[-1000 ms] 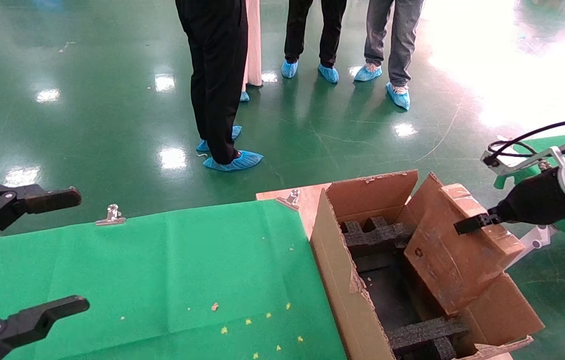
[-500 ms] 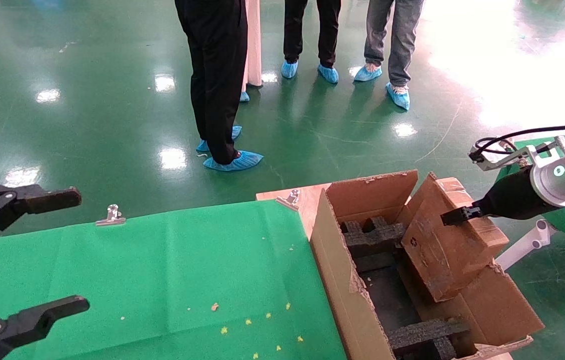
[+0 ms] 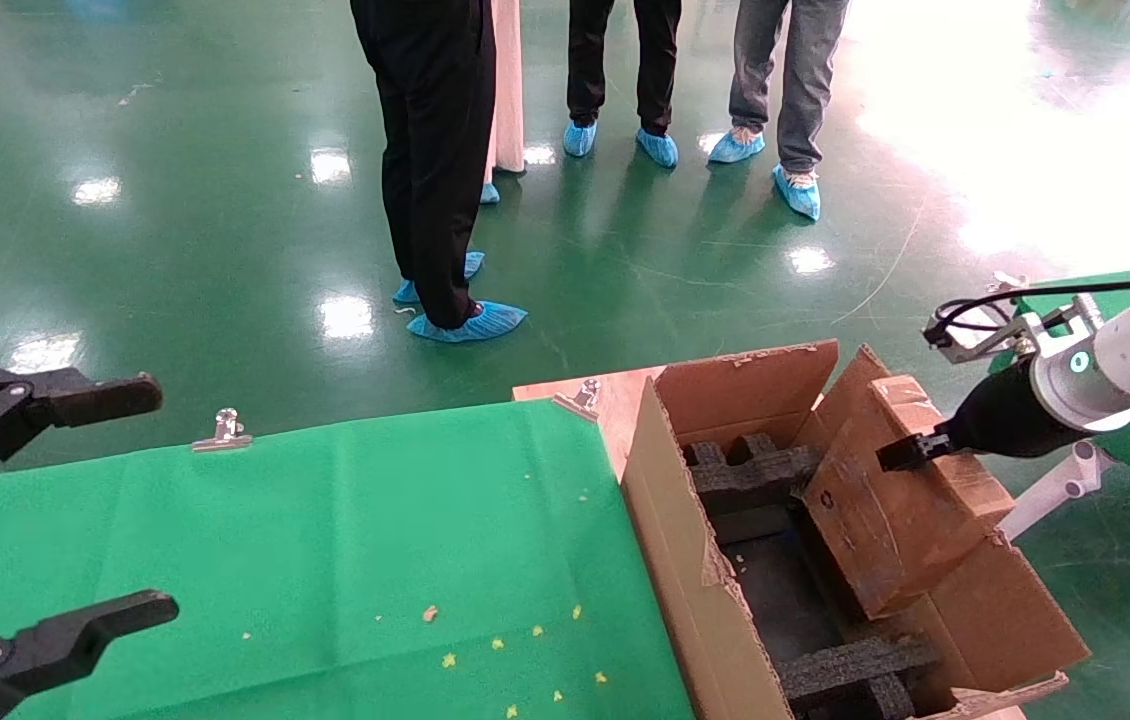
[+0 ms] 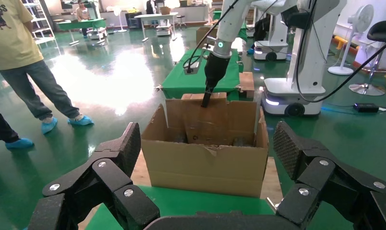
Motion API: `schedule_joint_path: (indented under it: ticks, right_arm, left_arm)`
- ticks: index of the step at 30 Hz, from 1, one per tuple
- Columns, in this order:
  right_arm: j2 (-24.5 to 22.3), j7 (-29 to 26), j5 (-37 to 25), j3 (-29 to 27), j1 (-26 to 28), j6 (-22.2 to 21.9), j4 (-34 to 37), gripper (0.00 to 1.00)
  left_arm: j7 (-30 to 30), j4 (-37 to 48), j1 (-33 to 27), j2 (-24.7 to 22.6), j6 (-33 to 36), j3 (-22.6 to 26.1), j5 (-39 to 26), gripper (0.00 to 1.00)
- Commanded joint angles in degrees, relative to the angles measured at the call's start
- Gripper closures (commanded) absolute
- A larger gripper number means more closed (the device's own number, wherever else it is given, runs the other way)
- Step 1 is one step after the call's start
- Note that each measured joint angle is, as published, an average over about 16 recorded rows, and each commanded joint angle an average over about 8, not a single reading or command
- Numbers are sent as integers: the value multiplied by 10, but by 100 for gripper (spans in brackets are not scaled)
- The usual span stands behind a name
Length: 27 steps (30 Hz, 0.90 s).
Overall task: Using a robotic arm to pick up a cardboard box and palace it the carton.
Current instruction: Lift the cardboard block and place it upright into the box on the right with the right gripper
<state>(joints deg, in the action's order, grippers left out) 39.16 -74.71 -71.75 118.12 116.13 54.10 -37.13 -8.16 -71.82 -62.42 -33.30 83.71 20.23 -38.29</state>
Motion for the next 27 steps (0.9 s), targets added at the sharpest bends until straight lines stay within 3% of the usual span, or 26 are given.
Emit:
schedule_joint_path:
  ticks: [1, 11, 27]
  right_arm:
    - [1, -6, -3, 2, -3, -2, -4, 100]
    - [30, 1, 11, -3, -50, -36, 34, 100]
    - [71, 70, 50, -25, -115, -47, 119, 100]
  left_arm:
    - [0, 0, 0, 0, 0, 0, 0, 0]
    - [0, 0, 0, 0, 0, 0, 0, 0]
    - [0, 0, 0, 0, 0, 0, 0, 0]
